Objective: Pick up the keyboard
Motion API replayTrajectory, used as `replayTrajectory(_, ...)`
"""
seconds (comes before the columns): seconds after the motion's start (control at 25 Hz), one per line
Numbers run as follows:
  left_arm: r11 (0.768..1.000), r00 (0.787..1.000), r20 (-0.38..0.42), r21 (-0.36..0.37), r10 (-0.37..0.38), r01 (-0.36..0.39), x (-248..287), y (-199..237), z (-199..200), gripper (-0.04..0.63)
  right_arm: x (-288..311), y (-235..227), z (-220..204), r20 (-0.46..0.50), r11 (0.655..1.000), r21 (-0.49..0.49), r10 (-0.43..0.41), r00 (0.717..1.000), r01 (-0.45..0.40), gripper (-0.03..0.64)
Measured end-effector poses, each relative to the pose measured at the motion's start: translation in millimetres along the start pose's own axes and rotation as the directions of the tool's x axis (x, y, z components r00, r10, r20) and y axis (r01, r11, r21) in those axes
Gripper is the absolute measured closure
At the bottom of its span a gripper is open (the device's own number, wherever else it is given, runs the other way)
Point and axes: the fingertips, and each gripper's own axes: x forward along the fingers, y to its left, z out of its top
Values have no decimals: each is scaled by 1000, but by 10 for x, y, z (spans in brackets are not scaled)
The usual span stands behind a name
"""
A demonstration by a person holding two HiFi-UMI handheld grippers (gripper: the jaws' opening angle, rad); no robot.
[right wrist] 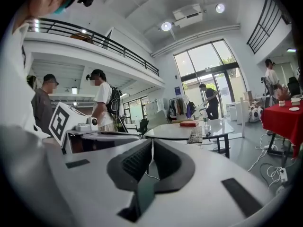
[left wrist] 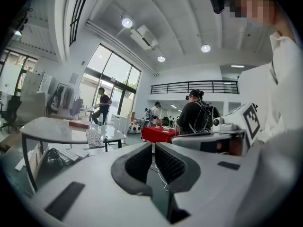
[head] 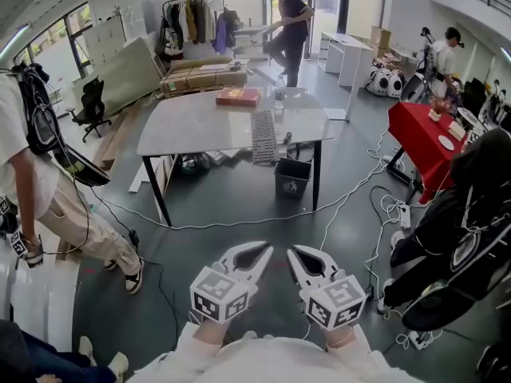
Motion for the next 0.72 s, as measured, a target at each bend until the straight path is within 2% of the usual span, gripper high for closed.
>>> replayTrajectory(0.24,999,999,-35,-35,12,-14,142,-136,-204,566,-85,-101,-150,-33,999,-27,25,999,-26,584)
replayTrajectory(0.36,997,1000,-30,-75,4,-6,252,-113,-249,566,-72,-239,-161,-30,1000,-23,17,999,-18,584)
replayTrajectory(0.48,997,999,-35,-82,-3,0,355,-77,-267,566,-17,-365,-213,-38,1000,-2,1,999,-1,584)
replayTrajectory(0.72,995,998,-64,-93,16,-22,610,364,-334,566,485,-578,-451,-110,1000,26,-4,994,7,584)
